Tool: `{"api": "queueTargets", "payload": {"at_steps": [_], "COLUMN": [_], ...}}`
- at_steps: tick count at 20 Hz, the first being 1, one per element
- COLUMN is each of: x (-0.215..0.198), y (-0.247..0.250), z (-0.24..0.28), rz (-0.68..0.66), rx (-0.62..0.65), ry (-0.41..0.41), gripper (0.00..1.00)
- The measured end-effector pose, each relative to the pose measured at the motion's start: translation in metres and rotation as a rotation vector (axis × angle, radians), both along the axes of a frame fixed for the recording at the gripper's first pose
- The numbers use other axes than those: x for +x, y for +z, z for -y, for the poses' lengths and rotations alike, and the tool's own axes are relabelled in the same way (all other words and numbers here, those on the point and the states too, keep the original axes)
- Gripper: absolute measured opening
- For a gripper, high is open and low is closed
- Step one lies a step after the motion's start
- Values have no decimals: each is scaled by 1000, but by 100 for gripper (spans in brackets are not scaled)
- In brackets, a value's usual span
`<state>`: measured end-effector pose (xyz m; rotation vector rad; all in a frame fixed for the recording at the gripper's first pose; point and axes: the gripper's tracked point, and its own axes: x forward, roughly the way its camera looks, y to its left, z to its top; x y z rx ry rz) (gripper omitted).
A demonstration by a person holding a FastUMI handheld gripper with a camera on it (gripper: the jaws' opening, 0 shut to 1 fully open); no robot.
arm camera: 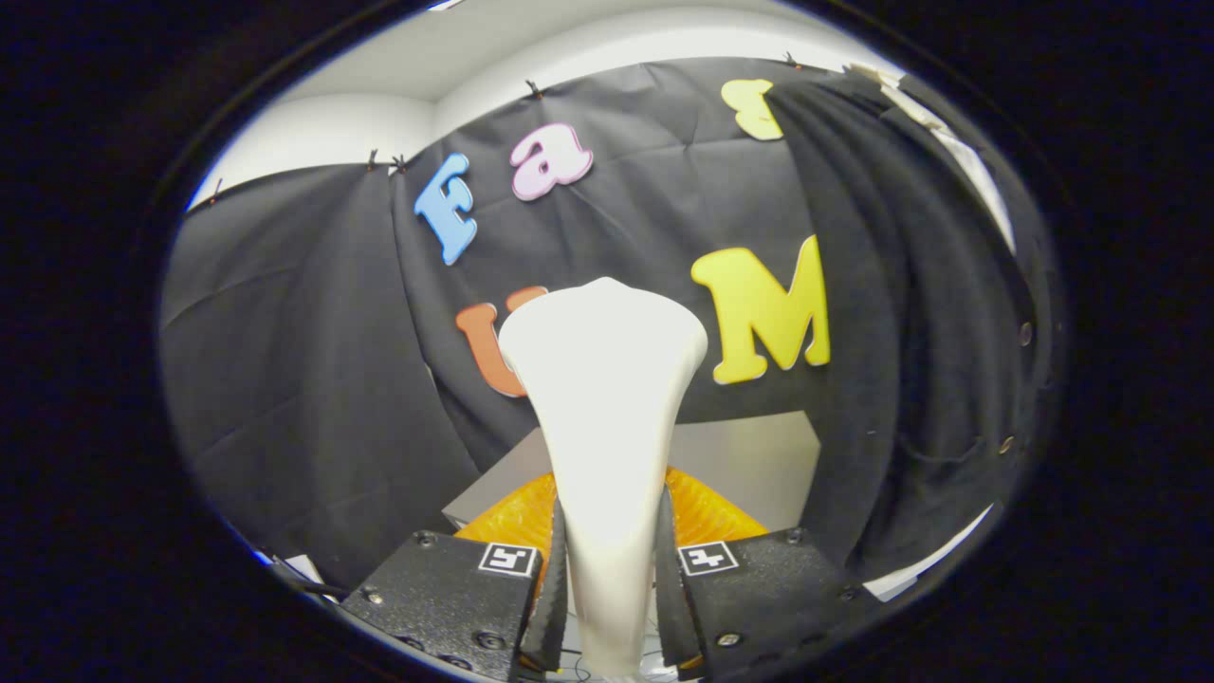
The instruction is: Iron the clothes twice with a garment steamer, once on the left side and once on the right side.
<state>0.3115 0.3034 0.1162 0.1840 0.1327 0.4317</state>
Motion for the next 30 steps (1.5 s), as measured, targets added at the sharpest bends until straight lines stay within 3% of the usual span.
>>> {"api": "queueTargets", "payload": {"at_steps": [7,12,17,23,30], "x": [-81,-90,-61,-8,54], "y": [44,80,126,176,190], "z": [105,181,221,228,230], "rz": [133,196,252,291,266], "rx": [23,37,50,13,-87], "ry": [-127,-250,-311,-346,-436], "gripper": [41,41,41,41,41]}}
